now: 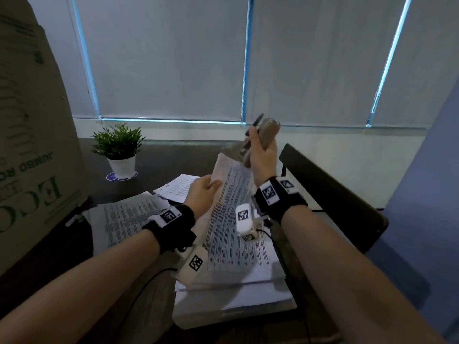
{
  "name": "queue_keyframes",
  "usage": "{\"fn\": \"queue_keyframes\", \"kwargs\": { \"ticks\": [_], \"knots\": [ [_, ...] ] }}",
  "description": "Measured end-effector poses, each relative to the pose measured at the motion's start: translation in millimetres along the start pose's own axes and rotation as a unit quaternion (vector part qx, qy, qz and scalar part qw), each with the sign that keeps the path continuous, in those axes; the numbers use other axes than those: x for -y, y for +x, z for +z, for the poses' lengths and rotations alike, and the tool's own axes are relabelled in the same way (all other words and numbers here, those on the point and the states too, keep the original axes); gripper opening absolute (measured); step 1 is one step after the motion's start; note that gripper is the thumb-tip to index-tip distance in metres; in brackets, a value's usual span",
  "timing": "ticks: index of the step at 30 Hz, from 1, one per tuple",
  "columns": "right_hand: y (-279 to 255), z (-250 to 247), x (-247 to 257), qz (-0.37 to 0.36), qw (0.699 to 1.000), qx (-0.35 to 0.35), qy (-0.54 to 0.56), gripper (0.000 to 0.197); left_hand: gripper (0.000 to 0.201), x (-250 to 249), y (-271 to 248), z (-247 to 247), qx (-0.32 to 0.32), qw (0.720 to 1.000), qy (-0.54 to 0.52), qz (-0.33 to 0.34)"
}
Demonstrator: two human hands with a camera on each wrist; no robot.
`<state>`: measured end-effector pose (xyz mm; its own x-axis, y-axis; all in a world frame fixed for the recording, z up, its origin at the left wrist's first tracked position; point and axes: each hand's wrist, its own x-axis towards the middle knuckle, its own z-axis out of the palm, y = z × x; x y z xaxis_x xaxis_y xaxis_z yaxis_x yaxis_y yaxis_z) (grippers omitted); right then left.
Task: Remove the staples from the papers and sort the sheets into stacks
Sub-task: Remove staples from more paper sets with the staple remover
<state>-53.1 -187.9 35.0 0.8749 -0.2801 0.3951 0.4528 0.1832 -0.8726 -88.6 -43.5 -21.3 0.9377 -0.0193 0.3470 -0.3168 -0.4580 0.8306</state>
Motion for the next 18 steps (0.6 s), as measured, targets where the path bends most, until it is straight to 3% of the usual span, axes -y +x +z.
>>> {"fn": "queue_keyframes", "kwargs": {
  "ticks": [4,7,10,14,18],
  "knots": [
    [4.5,14.6,18.9,-0.037,0.997,0.056,-0.024,0.028,0.037,-26.0,-2.5,3.2,-0.005,0.999,0.017,0.044],
    [2.1,20.6,24.9,-0.053,0.995,0.075,-0.038,0.019,0.034,-31.3,-0.2,3.3,-0.007,0.998,0.023,0.065],
    [0.4,23.6,29.0,-0.09,0.992,0.061,-0.071,0.024,0.022,-37.4,-1.5,4.0,0.011,0.997,0.035,0.071],
    [-0.9,27.7,31.8,-0.116,0.989,0.024,-0.093,0.031,0.036,-45.5,-6.4,5.1,0.02,0.996,-0.003,0.087],
    [-0.2,30.3,31.0,-0.128,0.988,0.007,-0.088,0.034,0.038,-44.3,-3.8,6.2,0.021,0.995,-0.002,0.093]
  ]
}}
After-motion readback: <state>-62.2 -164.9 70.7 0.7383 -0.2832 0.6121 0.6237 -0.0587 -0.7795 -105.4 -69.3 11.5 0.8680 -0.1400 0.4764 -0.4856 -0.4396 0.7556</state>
